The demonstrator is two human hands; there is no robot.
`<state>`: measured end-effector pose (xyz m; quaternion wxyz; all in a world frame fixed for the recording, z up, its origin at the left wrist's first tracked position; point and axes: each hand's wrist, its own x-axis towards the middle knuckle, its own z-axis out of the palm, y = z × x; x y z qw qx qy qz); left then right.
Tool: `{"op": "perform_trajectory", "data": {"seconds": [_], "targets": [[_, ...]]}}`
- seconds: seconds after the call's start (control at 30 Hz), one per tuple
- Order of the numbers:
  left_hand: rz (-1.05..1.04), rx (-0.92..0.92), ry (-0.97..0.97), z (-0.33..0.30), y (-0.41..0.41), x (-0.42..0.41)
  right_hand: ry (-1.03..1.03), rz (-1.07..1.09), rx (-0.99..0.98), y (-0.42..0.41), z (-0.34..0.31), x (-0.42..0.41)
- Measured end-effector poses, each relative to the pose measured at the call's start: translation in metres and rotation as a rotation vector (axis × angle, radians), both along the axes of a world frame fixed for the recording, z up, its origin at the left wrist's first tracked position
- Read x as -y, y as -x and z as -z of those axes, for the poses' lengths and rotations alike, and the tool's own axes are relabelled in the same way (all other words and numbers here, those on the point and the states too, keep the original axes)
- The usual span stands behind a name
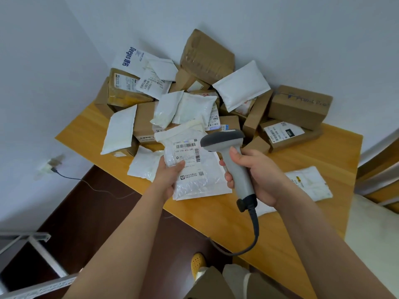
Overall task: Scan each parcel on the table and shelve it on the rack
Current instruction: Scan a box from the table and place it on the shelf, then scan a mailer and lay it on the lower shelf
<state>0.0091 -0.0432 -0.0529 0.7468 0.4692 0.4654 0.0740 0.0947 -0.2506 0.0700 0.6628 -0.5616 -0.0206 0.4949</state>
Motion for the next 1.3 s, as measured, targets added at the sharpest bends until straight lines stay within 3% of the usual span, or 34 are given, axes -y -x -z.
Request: {"op": "perform_trajectory", "data": {"seconds": [0.5, 0.87, 1.1, 1.3], "targets": [[-0.062, -0.044, -0.021, 0.003, -0.015, 0.016, -0.118, -0.014, -0.051, -0.004, -0.027, 0.023], [-0.163, -0.038, -0.026, 0.004, 0.029, 0.036, -0.132, -0.065, -0.061, 0.03, -0.035, 0.034], [-0.18, 0.064, 0.012, -0.009, 0.132, 0.026, -0.116, -0.105, 0.027, 0.117, -0.041, 0.012], [-0.375, 0.001, 0.078, -0.006, 0.324, -0.001, -0.021, -0.164, 0.074, 0.263, -0.023, -0.039]]}}
